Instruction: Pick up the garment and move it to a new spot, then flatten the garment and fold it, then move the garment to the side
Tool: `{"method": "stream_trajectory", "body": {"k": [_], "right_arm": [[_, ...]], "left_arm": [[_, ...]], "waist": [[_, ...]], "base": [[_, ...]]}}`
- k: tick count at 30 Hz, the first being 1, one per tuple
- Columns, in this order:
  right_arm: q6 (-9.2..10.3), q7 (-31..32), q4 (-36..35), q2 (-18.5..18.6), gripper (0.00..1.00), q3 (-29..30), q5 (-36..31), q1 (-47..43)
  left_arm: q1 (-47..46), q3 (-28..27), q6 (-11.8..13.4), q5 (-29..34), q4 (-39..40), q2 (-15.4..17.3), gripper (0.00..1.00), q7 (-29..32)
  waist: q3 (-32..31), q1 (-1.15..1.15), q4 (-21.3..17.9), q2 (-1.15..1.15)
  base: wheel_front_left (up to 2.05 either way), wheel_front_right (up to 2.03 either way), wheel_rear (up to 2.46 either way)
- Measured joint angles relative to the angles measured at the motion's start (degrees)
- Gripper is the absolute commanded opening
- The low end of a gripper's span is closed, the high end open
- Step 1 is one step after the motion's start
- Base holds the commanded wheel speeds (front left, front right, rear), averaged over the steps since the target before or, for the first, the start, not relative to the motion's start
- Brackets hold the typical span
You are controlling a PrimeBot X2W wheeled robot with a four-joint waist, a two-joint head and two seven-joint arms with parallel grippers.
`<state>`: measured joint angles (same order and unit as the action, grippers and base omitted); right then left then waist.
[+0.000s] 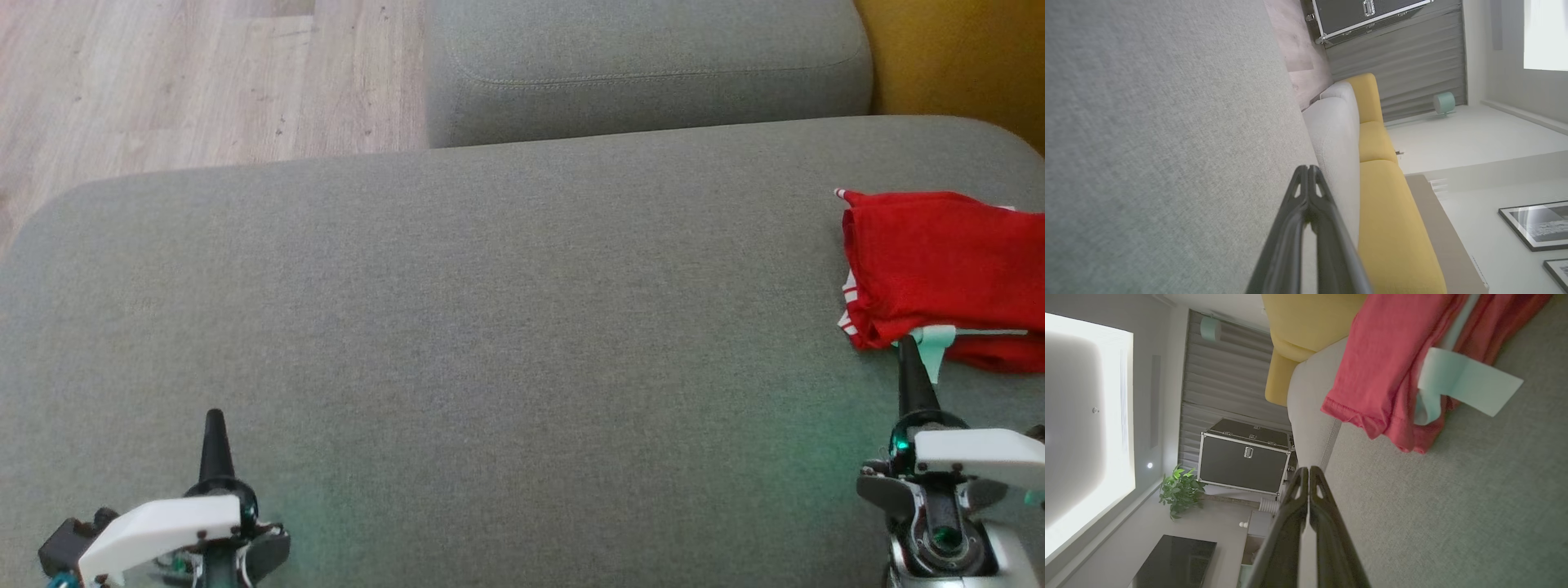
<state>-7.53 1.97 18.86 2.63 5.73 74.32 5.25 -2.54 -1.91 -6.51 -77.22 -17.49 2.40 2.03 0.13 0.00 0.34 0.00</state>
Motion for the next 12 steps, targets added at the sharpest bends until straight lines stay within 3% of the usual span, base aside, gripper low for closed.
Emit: {"method": "stream_trajectory", "body": {"k": [12], "right_arm": [[0.0, 1.83, -1.14, 0.0, 0.0, 0.71, 7.87, -0.01]], "left_arm": [[-0.64, -1.14, -0.11, -6.71, 0.67, 0.0, 0.0, 1.78]], "waist": [[0.02, 0.0, -0.16, 0.0]], "base": [[0.0, 0.0, 0.0]]}}
